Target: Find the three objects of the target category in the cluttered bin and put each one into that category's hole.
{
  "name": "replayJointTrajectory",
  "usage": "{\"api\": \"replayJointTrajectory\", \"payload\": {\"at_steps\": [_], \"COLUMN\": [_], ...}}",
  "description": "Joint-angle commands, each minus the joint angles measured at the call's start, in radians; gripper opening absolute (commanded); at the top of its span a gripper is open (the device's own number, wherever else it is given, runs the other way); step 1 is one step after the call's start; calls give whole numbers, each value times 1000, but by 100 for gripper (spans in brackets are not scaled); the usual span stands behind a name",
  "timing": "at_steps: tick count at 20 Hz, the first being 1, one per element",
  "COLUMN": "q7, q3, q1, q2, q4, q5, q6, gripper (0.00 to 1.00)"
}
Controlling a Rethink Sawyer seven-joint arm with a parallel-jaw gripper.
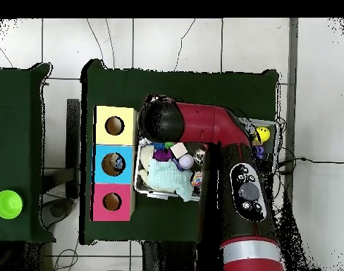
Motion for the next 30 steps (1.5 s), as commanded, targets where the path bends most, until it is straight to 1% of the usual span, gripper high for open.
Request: {"api": "replayJointTrajectory", "payload": {"at_steps": [1, 6, 9, 12, 20, 26, 30], "q7": [-19, 0, 25, 22, -55, -77, -83], "q3": [92, 77, 55, 53, 64, 72, 76], "q1": [-17, -2, 14, 14, -38, -73, -91], "q2": [5, 15, 28, 42, 56, 90, 131], "q4": [86, 74, 72, 72, 73, 67, 48], "q5": [24, 14, 1, -10, -45, -69, -98], "q6": [140, 126, 94, 70, 58, 18, -24], "gripper": [100, 100, 100, 100, 100, 100, 100]}}
